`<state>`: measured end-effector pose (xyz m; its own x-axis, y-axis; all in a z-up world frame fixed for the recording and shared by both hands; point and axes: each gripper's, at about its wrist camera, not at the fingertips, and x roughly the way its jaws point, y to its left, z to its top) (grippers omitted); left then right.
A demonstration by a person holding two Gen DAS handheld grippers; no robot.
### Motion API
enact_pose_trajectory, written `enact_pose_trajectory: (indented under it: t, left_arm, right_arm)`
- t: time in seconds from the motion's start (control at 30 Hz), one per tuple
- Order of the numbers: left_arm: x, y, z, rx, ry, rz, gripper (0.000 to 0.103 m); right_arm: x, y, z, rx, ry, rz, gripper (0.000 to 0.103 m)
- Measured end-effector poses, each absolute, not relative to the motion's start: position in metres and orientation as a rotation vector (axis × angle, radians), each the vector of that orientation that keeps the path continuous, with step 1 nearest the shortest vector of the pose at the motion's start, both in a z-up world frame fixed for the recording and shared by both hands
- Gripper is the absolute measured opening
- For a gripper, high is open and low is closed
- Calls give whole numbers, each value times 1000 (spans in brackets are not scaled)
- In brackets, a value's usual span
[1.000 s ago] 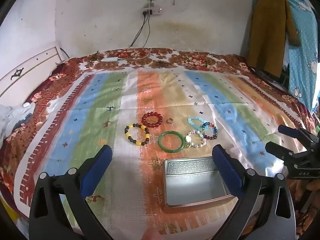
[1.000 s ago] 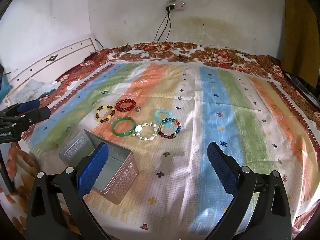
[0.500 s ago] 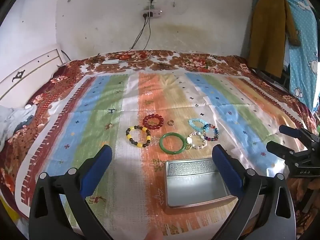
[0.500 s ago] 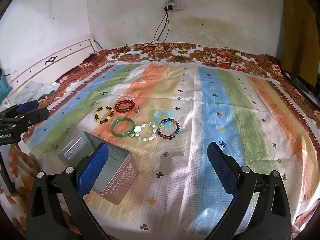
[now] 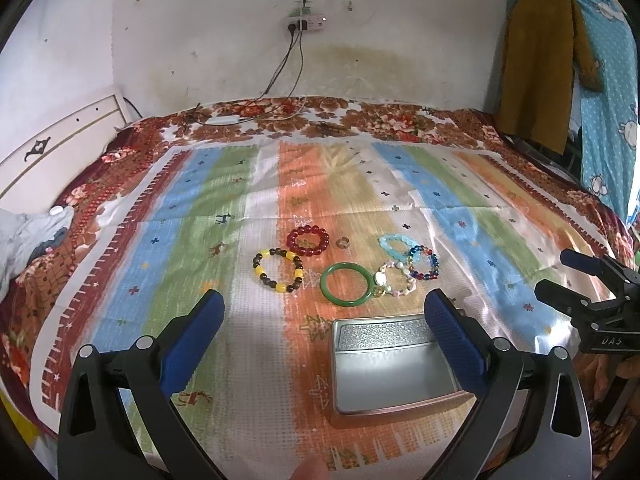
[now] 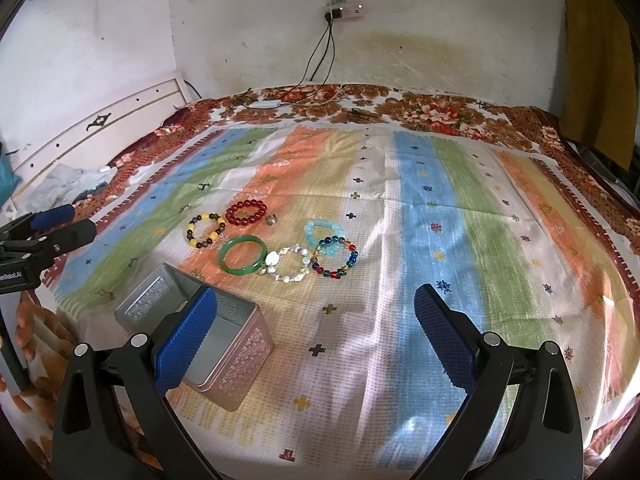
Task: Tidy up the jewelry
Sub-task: 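Move both grippers forward toward the bracelets beside the silver tin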
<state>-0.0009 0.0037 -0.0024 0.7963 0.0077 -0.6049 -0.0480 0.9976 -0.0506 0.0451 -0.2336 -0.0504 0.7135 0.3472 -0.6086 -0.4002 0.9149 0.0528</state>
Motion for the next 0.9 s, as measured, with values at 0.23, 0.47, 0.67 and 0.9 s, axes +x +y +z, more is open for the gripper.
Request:
enact_pose_trajectory:
  t: [0.23, 0.47, 0.67, 0.9]
  left_arm:
    - [2, 3, -4, -66, 665, 14, 98]
    - [8, 7, -4, -73, 688, 46, 98]
    - [17, 13, -3, -69, 699, 79, 98]
    - [32, 20, -3, -63, 696, 92, 98]
  right_arm:
    - [49, -234, -51, -83, 667, 403, 100]
    - [54, -233, -52, -69, 680, 411, 100]
    - [60, -227, -51, -77, 673, 409, 100]
    - [71, -225, -47, -84, 656, 352, 100]
